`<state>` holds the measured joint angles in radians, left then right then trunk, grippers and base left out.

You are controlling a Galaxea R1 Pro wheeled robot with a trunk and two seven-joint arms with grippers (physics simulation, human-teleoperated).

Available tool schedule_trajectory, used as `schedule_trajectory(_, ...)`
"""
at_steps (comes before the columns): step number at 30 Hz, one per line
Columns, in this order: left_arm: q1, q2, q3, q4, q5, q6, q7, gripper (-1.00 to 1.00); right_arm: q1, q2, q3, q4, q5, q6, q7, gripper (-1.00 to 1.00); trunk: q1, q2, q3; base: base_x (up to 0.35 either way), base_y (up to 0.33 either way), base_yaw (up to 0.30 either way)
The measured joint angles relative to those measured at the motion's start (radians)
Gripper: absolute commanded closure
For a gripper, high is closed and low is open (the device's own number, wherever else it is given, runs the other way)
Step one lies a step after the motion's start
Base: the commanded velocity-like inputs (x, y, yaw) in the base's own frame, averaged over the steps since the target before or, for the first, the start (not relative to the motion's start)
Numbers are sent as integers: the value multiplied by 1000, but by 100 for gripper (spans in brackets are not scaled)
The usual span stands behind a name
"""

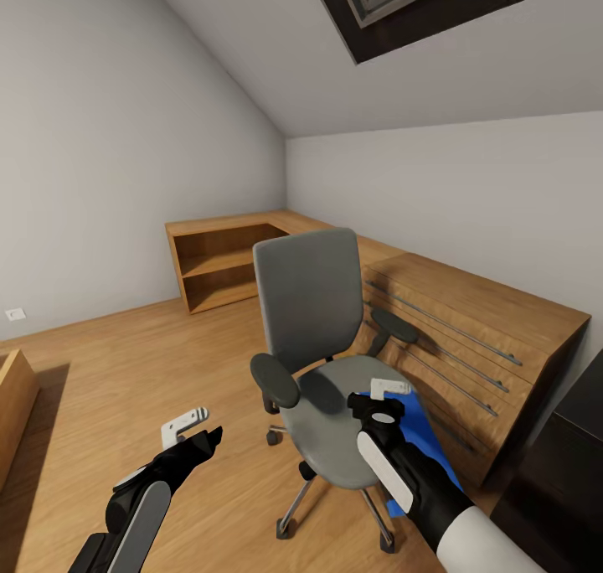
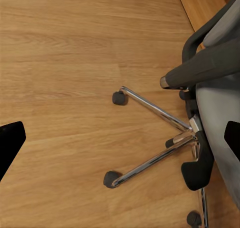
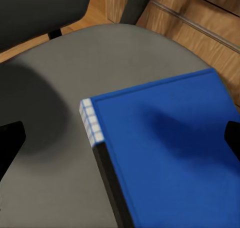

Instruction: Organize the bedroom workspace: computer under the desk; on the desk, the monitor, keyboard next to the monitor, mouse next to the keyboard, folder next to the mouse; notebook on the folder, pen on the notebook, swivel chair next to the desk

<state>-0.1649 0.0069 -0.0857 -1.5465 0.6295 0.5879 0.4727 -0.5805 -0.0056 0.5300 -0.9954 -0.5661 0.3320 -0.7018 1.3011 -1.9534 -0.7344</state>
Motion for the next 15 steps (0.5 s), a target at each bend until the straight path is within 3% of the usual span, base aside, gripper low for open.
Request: schedule_trajectory(15,0,0,1,0,0,-1,1,-100,0,0,3,0,1,-6,0,-100,0,0,0,0,0,0)
